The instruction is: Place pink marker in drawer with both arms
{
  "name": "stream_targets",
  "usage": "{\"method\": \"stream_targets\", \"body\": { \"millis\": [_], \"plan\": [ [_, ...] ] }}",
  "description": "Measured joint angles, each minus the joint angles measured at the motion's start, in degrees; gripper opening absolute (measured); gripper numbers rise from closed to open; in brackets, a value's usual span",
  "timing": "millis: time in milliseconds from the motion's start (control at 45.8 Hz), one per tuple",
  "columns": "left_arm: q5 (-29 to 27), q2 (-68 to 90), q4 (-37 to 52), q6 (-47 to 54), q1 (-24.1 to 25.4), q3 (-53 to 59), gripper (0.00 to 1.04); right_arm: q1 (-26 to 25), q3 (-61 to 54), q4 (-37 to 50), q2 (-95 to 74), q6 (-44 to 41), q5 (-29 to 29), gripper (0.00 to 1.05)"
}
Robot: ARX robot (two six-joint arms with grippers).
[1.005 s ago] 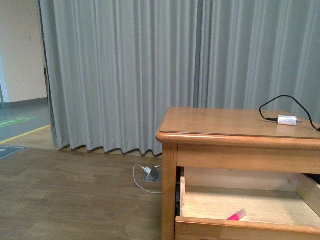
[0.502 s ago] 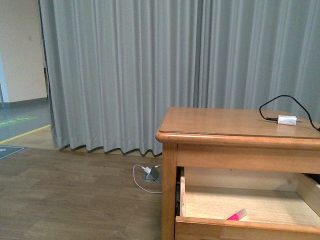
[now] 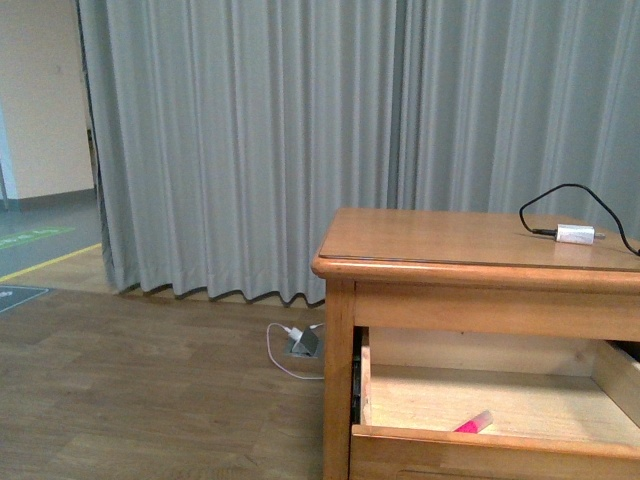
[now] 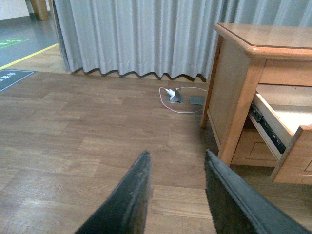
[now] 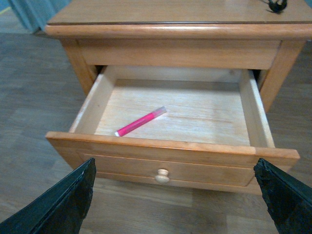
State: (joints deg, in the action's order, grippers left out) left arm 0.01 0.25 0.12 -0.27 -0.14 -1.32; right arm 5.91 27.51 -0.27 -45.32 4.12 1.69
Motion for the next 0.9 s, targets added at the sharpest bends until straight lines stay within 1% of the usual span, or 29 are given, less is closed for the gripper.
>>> {"method": "stream_targets", "body": {
  "millis": [153, 218, 306, 350, 371, 437, 612, 721, 896],
  "plan": [
    [0.0, 0.0, 0.0, 0.0, 0.0, 0.0, 0.61, -2.2, 0.4, -3.6, -6.5, -1.5, -3.7, 0.96],
    [0.0, 0.0, 0.0, 0.0, 0.0, 0.0, 0.72, -3.3, 1.0, -3.7, -10.9, -2.4, -5.4, 0.96],
    [0.0, 0.0, 0.0, 0.0, 0.0, 0.0, 0.86, -4.6, 2.2, -2.3, -17.0, -4.0, -8.0, 0.96],
    [0.0, 0.0, 0.0, 0.0, 0.0, 0.0, 0.97, -5.4, 3.1, 0.1, -22.0, -4.9, -8.3, 0.96],
    [0.0, 0.0, 0.0, 0.0, 0.0, 0.0, 1.00, -5.7, 3.6, 1.6, -24.7, -5.2, -8.3, 0.96],
    [0.0, 0.0, 0.0, 0.0, 0.0, 0.0, 0.98, -6.4, 3.9, 6.0, -30.4, -5.8, -8.0, 0.96],
    [0.0, 0.0, 0.0, 0.0, 0.0, 0.0, 0.99, -7.5, 4.3, 20.1, -44.3, -7.0, -7.0, 0.96],
    [0.0, 0.0, 0.0, 0.0, 0.0, 0.0, 0.99, -7.9, 5.6, 32.5, -54.3, -7.4, -6.4, 0.96],
    [0.0, 0.0, 0.0, 0.0, 0.0, 0.0, 0.99, -8.0, 7.9, 42.0, -61.4, -6.2, -5.6, 0.96]
  ]
}}
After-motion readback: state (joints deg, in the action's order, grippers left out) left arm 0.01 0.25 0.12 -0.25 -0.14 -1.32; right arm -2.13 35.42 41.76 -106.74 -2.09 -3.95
